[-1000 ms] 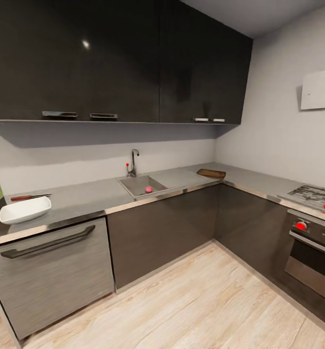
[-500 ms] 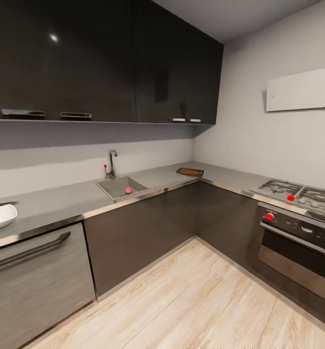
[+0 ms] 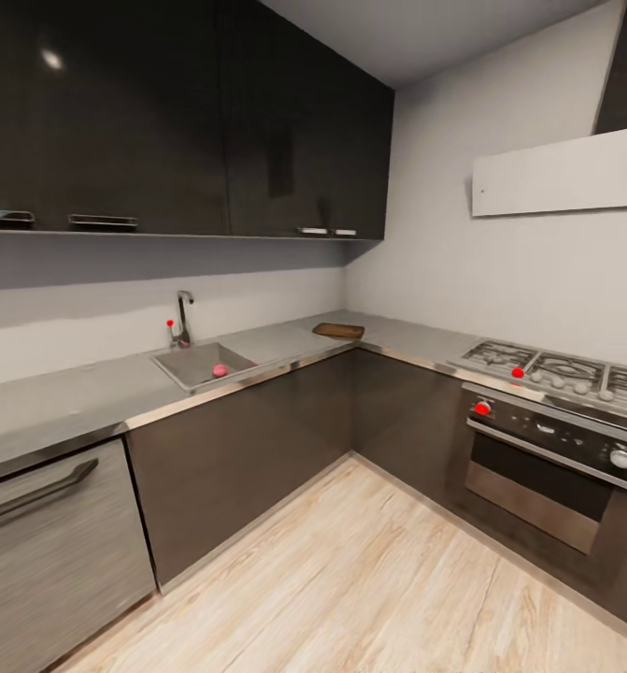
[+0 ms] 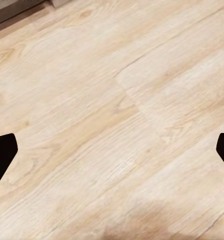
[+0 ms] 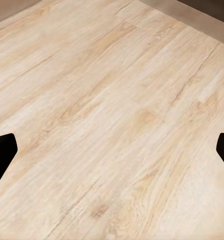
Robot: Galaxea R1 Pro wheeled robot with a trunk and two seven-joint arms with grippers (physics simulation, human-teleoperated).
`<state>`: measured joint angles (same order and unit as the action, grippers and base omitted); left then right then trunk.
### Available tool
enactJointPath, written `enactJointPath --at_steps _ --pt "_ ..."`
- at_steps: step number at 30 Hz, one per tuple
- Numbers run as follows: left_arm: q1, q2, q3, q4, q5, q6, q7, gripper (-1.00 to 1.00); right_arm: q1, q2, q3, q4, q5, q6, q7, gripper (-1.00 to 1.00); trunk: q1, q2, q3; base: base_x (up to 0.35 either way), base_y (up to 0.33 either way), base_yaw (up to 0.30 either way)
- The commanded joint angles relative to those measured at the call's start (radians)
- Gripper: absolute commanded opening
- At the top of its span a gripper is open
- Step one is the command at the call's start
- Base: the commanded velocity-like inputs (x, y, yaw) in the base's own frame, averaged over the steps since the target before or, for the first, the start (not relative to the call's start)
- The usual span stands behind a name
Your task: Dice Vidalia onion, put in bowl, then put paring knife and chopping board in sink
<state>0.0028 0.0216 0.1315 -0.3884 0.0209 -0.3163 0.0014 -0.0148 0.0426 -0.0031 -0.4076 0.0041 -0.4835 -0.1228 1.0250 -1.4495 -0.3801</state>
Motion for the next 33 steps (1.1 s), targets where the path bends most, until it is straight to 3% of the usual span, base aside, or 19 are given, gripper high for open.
enactJointPath --at_steps 1,33 --pt "0.0 0.0 0.0 -0.001 0.002 -0.001 0.0 1.0 -0.001 0.0 0.0 0.001 0.001 -0.003 -0.003 1.0 0.0 -0.001 -0.001 0.0 0.0 -0.029" --pt "0.0 -0.014 0.0 -0.001 0.002 -0.001 0.0 1.0 -0.001 -0.001 0.006 0.003 0.005 -0.003 -0.003 1.0 0.0 -0.001 -0.001 0.0 0.0 -0.001"
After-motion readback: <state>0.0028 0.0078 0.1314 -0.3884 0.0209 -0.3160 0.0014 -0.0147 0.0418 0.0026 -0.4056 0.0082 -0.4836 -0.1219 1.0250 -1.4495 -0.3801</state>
